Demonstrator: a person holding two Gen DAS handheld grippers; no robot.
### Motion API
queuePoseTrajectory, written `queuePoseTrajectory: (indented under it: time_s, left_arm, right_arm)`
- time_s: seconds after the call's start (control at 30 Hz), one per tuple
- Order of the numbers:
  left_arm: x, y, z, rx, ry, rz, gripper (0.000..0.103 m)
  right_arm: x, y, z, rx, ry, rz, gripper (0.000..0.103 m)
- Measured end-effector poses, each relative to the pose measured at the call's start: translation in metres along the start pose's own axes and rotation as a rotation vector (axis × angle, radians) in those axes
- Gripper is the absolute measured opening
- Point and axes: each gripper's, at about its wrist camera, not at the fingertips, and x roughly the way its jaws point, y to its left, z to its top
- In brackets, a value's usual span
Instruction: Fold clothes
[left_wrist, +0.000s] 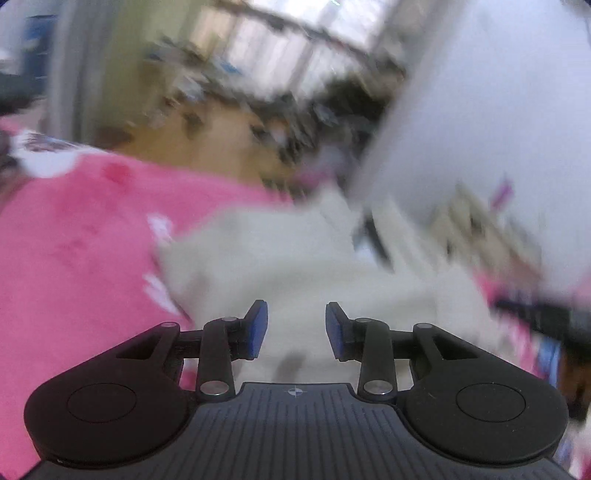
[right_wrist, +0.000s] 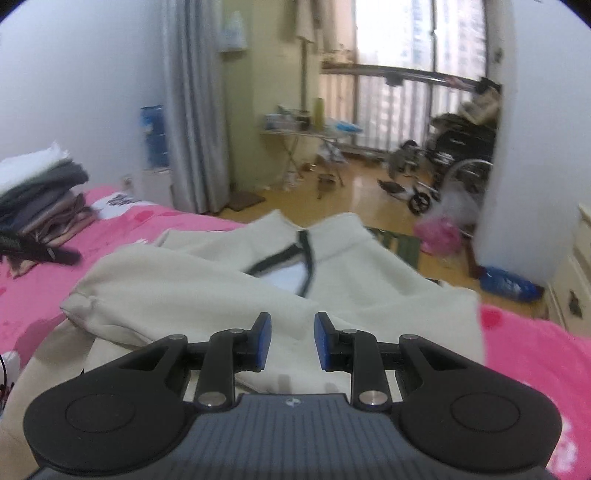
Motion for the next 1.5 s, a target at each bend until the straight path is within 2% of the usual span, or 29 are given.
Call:
queuePoseTrajectory:
  time_s: [0.07,0.17,0.33,0.5,0.6,0.67,0.77,0.8,0.9,1.0,1.1,1.17,1.23,1.27,1.33,1.4,1.5]
  left_arm:
    - [0.023,-0.001,-0.022,0.027,0.093,0.054,0.034]
    - [0.018,-0.005,-0.041,0.09,0.047,0.062,0.034]
    - [-0.001,-0.012,-0.031,0.154,0.061,0.051,0.034]
    - [-0.039,-0.032,-0.011,0.243,-0.031,-0.018,0.034]
    - [-0.026,-0.048,-0.002,0.273,-0.034,-0.032,0.035]
    - [0.0,-0.05,-0.002,0.241,0.012,-0.007,0.035]
    - [0.037,-0.041,-0.015,0.191,0.097,0.09,0.037]
    - [0.047,-0.036,-0.021,0.174,0.116,0.122,0.038]
    - [0.036,-0.035,-0.016,0.158,0.121,0.113,0.038]
    - [0.012,-0.032,0.0,0.194,0.04,0.066,0.041]
    - [0.015,-0.02,0.023,0.191,-0.028,0.079,0.049]
    - [0.036,-0.007,0.035,0.129,-0.016,0.126,0.052]
    - [0.071,0.018,0.036,0.043,0.037,0.187,0.051]
    - [0.082,0.029,0.034,-0.01,0.054,0.191,0.051]
    - [0.08,0.032,0.034,-0.079,0.029,0.182,0.052]
    - [0.064,0.022,0.039,-0.045,0.013,0.173,0.052]
    - [0.043,0.006,0.05,0.037,-0.033,0.131,0.057]
  right_arm:
    - [0.009,0.002,-0.006,-0.002,0.032,0.011,0.039]
    - [0.024,0.005,-0.014,-0.004,0.081,0.026,0.042]
    - [0.047,0.009,-0.026,0.002,0.152,0.053,0.04]
    - [0.069,0.004,-0.021,0.063,0.169,0.08,0.039]
    - [0.082,0.001,-0.018,0.1,0.18,0.096,0.034]
    - [0.09,-0.001,-0.016,0.125,0.187,0.107,0.032]
    - [0.103,-0.004,-0.013,0.161,0.197,0.123,0.032]
    - [0.108,-0.005,-0.012,0.173,0.201,0.128,0.027]
    - [0.107,-0.014,-0.007,0.23,0.191,0.158,0.024]
    - [0.086,-0.023,0.009,0.242,0.145,0.174,0.027]
    - [0.086,-0.028,0.022,0.237,0.117,0.175,0.027]
    - [0.096,-0.031,0.028,0.24,0.119,0.171,0.027]
    - [0.115,-0.033,0.026,0.238,0.147,0.149,0.023]
    - [0.13,-0.032,0.016,0.222,0.179,0.131,0.021]
    - [0.138,-0.035,0.006,0.225,0.147,0.143,0.019]
    - [0.132,-0.038,0.016,0.237,0.169,0.148,0.019]
    - [0.115,-0.046,0.041,0.212,0.136,0.148,0.022]
